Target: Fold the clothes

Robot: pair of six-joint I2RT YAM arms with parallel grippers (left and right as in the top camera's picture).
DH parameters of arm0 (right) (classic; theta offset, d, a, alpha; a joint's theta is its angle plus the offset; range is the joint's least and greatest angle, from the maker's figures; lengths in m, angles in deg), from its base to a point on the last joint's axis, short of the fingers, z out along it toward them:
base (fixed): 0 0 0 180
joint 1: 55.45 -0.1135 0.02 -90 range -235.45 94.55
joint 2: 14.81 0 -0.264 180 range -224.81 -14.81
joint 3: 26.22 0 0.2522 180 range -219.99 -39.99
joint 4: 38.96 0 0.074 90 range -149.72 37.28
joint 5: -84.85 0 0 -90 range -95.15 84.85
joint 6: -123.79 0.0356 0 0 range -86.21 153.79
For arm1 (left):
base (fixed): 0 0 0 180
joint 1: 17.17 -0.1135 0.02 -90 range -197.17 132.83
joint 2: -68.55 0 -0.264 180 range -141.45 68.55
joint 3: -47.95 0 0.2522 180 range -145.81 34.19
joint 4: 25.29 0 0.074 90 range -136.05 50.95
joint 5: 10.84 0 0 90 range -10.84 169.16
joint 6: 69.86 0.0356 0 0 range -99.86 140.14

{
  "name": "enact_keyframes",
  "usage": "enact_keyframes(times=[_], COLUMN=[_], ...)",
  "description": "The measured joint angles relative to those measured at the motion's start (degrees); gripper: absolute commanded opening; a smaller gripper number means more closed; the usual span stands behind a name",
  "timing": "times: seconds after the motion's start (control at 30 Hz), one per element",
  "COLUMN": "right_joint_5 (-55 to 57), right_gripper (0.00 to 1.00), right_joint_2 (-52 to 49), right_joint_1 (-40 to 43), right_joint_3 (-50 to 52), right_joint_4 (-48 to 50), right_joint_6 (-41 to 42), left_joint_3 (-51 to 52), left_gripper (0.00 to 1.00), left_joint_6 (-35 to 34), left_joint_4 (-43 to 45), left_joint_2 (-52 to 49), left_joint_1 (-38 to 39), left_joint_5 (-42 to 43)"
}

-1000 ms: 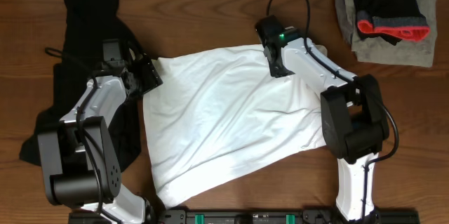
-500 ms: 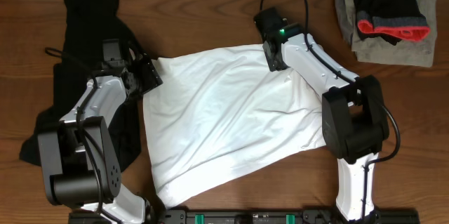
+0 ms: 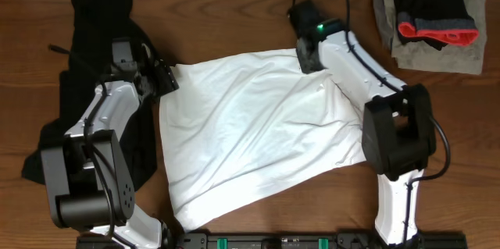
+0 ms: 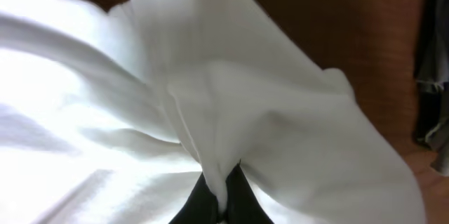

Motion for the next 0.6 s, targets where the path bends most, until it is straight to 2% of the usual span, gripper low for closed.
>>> enact_keyframes(times=[0.27,0.4,0.6], right_joint_5=[-6.8,-8.1,-8.7], right_gripper=[0.01,0.01,0.01], right_joint_2=[0.6,0.7,0.7], right_joint_1=[4.6,4.7,4.7], right_joint_3=[-4.6,-4.7,-4.7], right_joint_4=[-1.9,-2.0,-2.7], right_joint_6=[-1.3,-1.5,-1.6], left_joint_3=[-3.2,-3.2,-3.2], left_gripper=[0.77,0.78,0.77], left_joint_6=[11.3,16.5,20.3], left_joint_4=[0.8,4.9,11.2], left_joint_2=[0.1,-0.2,-3.2], left_joint_1=[3.7,5.7,5.9], left_joint_5=[0.0,0.0,0.0])
